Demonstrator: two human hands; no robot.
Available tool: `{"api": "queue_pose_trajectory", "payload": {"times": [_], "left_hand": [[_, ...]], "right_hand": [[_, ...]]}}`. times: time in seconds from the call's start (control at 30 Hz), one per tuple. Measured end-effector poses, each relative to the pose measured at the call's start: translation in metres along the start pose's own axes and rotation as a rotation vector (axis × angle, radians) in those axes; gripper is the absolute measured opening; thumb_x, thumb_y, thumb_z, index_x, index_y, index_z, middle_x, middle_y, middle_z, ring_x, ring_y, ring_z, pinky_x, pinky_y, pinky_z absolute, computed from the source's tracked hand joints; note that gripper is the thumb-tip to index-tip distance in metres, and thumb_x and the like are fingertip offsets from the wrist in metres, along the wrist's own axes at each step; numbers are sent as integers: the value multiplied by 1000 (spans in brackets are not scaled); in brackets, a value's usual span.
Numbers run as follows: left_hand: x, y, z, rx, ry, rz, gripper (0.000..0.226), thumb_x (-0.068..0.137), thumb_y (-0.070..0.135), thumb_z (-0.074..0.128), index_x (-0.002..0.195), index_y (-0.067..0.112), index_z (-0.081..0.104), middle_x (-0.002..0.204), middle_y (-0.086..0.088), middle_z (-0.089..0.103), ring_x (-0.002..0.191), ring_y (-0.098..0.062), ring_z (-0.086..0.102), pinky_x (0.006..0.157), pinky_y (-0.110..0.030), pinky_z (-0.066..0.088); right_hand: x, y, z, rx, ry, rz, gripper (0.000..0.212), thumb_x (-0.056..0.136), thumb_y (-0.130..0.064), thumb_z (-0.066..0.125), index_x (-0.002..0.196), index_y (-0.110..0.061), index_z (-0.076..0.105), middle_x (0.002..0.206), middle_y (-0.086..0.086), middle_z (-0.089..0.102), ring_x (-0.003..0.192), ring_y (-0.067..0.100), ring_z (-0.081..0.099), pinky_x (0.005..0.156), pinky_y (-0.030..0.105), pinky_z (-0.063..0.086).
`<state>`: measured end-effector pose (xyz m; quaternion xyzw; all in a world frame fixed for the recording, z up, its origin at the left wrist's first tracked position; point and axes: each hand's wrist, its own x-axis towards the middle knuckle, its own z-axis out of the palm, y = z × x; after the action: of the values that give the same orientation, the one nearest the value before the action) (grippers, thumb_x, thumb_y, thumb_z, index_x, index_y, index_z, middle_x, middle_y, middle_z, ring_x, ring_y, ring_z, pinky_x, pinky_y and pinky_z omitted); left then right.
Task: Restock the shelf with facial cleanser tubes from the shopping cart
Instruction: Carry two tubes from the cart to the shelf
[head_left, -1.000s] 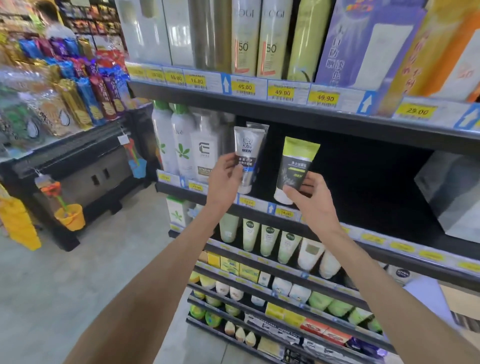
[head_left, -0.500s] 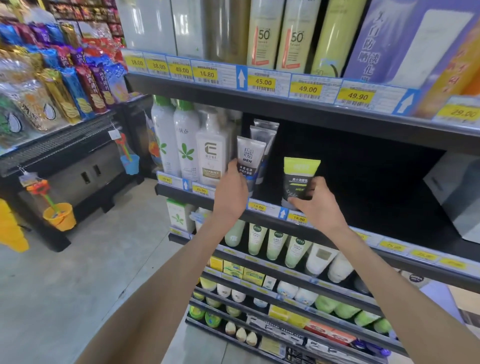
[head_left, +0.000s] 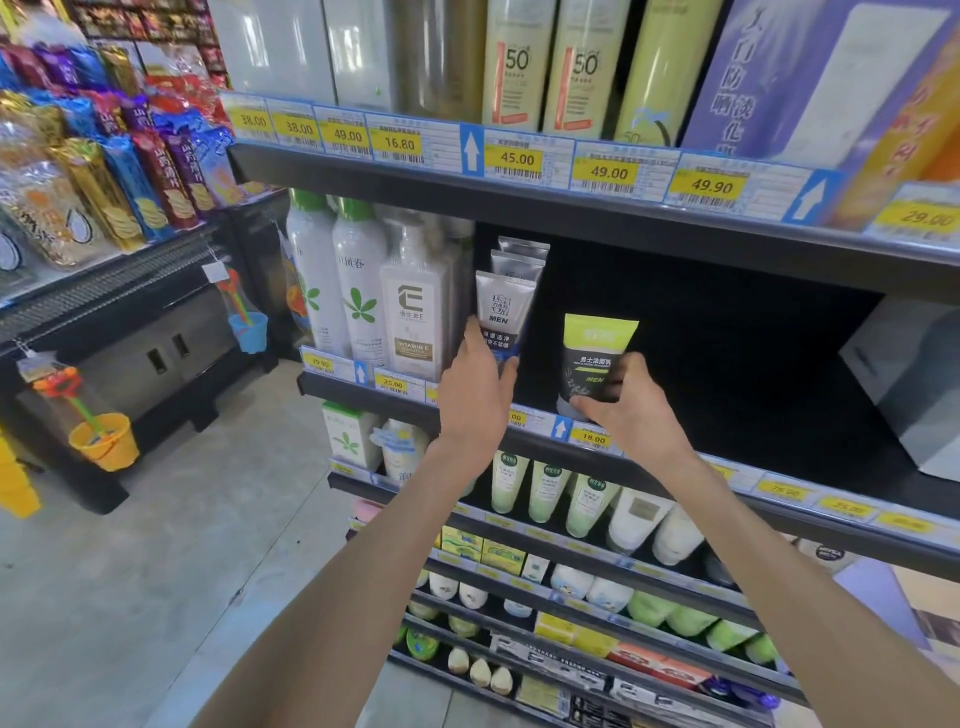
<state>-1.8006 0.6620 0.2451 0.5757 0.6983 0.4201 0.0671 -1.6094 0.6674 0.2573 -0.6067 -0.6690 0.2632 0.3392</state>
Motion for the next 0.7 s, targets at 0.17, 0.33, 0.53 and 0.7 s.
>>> {"api": "queue_pose_trajectory", "payload": {"times": [0.17,0.33,0.53,0.7], "left_hand": [[1,-1,2,21,-5,2,79,102,30,60,161,9,12,141,-14,57,118,-33,64,95,-46,54],[-8,-6,3,-23,11,30,88,99,33,64,162,9,8,152,-14,47,135,-29,52,107,-41,48],[-42,-23,0,-69,110,175,66,102,37,58,156,12,28,154,-7,36,145,-19,34,118,-31,33],[-58,-51,7,105,130,397,39,101,39,61,128,12,55,128,-5,54,127,-24,49,109,-42,41]], "right_hand": [[-1,1,0,7,-13,-13,54,84,-26,83,119,-26,41,111,-11,60,101,8,62,69,14,42],[1,4,-4,29,-45,-12,55,89,-24,78,132,-19,44,116,-10,60,103,7,60,75,18,44],[10,6,-7,58,-59,-12,48,88,-21,80,126,-18,51,110,-9,63,96,4,63,73,15,46],[25,5,-2,68,-52,-34,45,87,-21,80,124,-17,55,112,-8,66,98,4,65,81,22,52]]}}
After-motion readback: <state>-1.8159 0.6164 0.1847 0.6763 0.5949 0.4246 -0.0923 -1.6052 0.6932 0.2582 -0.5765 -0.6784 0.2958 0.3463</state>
